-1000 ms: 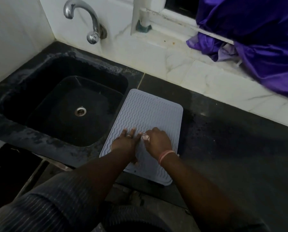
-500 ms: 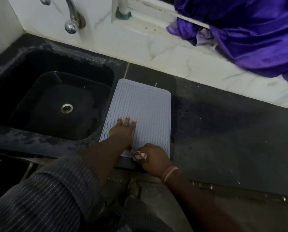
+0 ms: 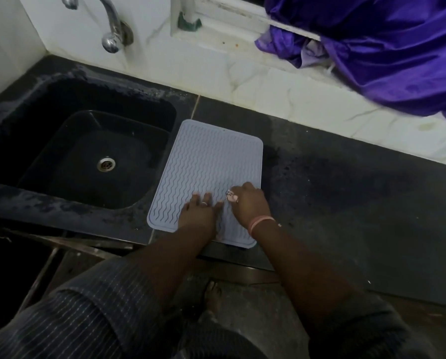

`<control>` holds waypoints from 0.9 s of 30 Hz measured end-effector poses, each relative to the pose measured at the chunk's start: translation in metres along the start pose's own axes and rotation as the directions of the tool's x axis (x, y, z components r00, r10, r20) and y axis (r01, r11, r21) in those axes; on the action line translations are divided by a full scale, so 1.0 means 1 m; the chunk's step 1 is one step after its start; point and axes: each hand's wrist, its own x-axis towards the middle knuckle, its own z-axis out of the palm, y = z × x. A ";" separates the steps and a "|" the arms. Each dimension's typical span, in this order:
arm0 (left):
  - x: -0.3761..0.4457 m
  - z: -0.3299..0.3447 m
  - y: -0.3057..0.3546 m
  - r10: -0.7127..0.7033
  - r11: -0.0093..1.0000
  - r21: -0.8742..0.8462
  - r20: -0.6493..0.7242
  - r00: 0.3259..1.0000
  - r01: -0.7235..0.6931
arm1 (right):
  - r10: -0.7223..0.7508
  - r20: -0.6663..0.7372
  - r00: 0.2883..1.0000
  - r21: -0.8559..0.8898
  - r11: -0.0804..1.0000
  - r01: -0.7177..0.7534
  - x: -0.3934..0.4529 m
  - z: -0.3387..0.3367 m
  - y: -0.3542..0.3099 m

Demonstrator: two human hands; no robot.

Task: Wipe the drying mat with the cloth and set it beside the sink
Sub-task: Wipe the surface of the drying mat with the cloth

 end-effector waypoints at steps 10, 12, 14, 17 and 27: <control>0.003 -0.011 0.009 -0.077 0.997 0.009 0.089 0.993 0.076 | -0.224 0.177 0.958 0.019 0.974 0.224 -0.081 -0.026 -0.021; 0.004 -0.013 0.008 -0.079 0.997 0.016 0.114 0.990 0.078 | -0.246 0.266 0.932 0.033 0.969 0.246 -0.087 -0.031 -0.020; 0.004 -0.017 0.010 -0.082 0.996 0.028 0.136 0.987 0.079 | -0.219 0.362 0.906 0.127 0.974 0.185 -0.082 -0.040 -0.015; 0.002 -0.023 0.013 -0.063 0.998 0.004 0.051 0.997 0.063 | -0.089 0.335 0.938 0.377 0.925 -0.047 -0.052 -0.058 0.002; 0.020 -0.008 0.022 -0.060 0.992 -0.108 -0.015 0.998 0.058 | -0.164 0.272 0.948 0.016 0.986 0.166 -0.023 -0.001 0.023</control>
